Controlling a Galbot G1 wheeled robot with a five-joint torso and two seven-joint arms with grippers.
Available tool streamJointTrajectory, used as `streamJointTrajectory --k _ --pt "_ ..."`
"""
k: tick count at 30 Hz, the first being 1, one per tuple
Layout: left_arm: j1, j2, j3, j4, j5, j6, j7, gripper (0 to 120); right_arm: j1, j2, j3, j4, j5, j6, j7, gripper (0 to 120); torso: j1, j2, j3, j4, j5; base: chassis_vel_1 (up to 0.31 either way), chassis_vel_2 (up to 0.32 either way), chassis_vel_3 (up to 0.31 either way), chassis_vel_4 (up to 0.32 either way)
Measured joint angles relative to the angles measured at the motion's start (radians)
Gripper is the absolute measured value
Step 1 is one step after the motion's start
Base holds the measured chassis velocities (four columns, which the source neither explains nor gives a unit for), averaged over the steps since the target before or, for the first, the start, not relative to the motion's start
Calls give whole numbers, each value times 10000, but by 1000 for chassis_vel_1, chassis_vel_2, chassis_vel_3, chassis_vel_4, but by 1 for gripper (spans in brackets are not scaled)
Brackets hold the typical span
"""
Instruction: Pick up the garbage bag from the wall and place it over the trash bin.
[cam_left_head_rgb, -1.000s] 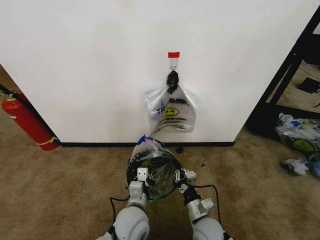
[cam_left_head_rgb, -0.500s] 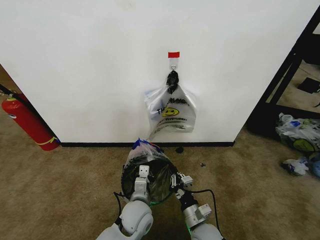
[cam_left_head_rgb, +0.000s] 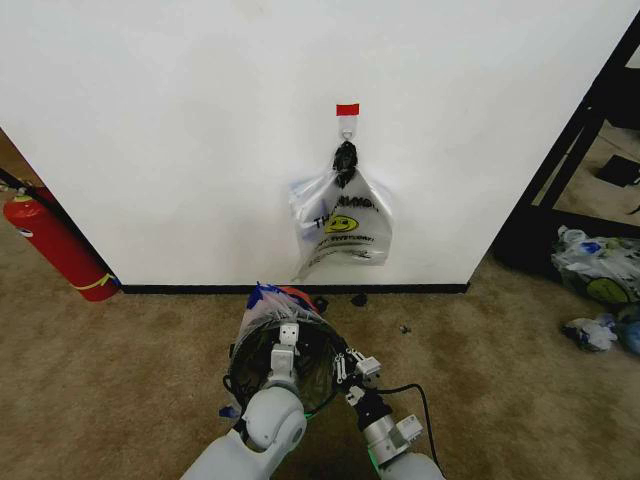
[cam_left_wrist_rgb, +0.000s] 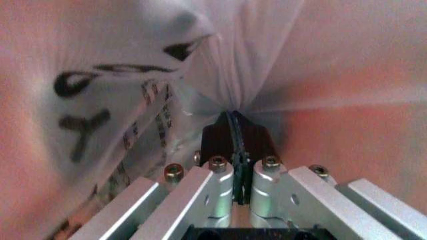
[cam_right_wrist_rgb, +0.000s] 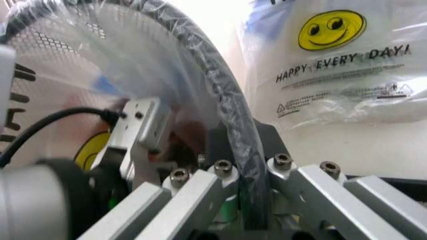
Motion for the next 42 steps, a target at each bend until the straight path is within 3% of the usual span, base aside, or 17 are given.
streamJointTrajectory --k 12,18,26,32,36,42 --pt "-162 436 -331 265 -167 -77 135 0 -32 -7 184 13 166 94 -88 0 0 0 0 -1 0 0 0 0 0" --pt "322 347 -212 126 46 -91 460 0 51 50 225 11 312 298 -290 0 -1 0 0 1 1 0 0 0 0" --pt "-118 177 -187 170 70 -100 534 0 -42 29 274 7 258 425 -561 0 -1 0 0 -1 0 0 0 0 0" --pt "-94 397 -482 80 -114 -127 530 0 -56 29 447 -346 -117 421 -499 0 -1 0 0 2 0 0 0 0 0" --pt "491 415 -314 -790 -784 213 583 0 174 165 541 -651 194 282 -162 0 -1 0 0 2 0 0 0 0 0" --pt "686 350 142 -1451 -886 559 974 0 294 351 371 -676 509 161 -153 0 -1 0 0 0 -1 0 0 0 0"
